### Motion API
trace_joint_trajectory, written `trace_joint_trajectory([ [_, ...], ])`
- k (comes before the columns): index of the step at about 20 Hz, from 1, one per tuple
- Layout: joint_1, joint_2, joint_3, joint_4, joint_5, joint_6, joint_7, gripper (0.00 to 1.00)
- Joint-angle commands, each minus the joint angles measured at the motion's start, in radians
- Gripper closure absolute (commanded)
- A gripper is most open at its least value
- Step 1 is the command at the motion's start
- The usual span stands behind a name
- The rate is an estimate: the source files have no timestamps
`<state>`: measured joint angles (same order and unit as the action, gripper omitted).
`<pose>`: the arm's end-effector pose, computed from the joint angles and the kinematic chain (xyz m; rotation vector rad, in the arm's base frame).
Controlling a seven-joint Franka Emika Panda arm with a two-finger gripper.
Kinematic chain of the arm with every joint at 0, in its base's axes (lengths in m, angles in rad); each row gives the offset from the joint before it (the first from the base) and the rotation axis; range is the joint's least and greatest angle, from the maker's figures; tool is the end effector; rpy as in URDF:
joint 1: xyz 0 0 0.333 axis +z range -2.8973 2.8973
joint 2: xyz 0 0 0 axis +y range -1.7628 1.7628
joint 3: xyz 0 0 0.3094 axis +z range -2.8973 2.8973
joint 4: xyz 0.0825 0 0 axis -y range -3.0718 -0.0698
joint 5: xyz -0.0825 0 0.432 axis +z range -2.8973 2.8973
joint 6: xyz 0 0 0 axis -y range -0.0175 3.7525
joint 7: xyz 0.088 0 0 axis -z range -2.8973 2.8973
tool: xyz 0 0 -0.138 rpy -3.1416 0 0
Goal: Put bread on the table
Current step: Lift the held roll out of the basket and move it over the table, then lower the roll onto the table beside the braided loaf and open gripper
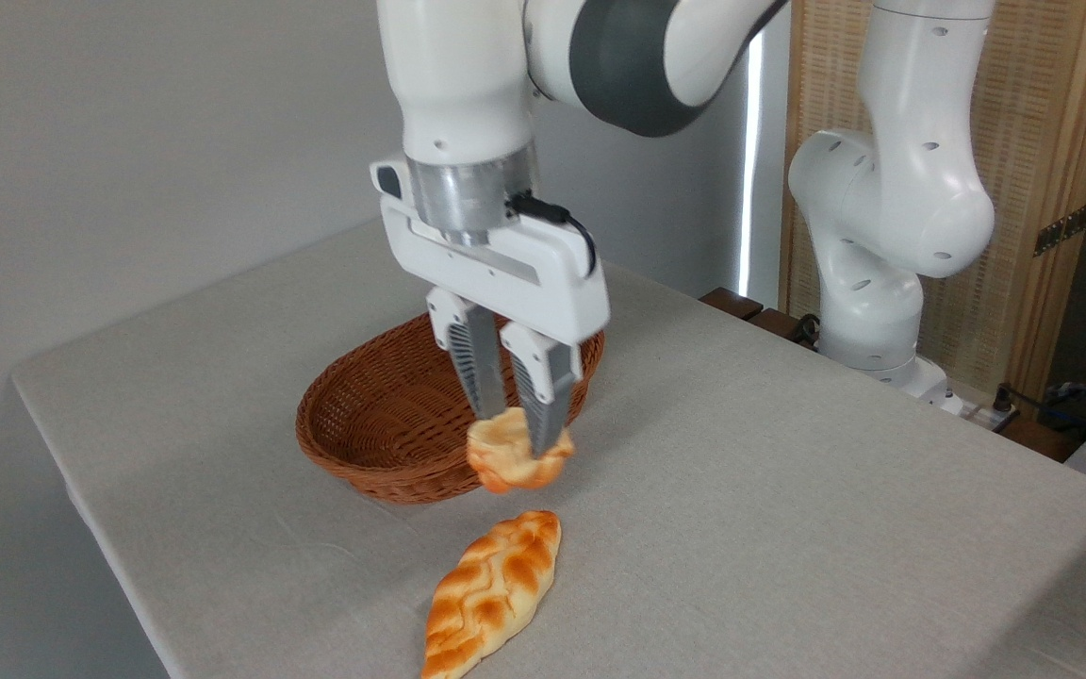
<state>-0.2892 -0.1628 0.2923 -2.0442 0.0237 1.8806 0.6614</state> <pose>0.5566 0.0079 0.4561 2.9434 -1.0237 0.0013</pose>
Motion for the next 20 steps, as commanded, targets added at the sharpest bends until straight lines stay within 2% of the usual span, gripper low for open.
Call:
trace_joint_trajectory([
  [1,0.005,0.002,0.031,-0.02,0.013,-0.063,0.078,0.32],
  [2,0.019,0.002,0.031,-0.033,0.013,-0.063,0.087,0.3],
  [3,0.024,0.002,0.031,-0.042,0.013,-0.064,0.089,0.17],
  [4,0.025,0.003,0.031,-0.047,0.013,-0.069,0.089,0.0],
  [7,0.025,0.017,0.031,-0.054,0.013,-0.106,0.09,0.0],
  [20,0.016,0.026,0.028,-0.053,0.012,-0.086,0.098,0.0],
])
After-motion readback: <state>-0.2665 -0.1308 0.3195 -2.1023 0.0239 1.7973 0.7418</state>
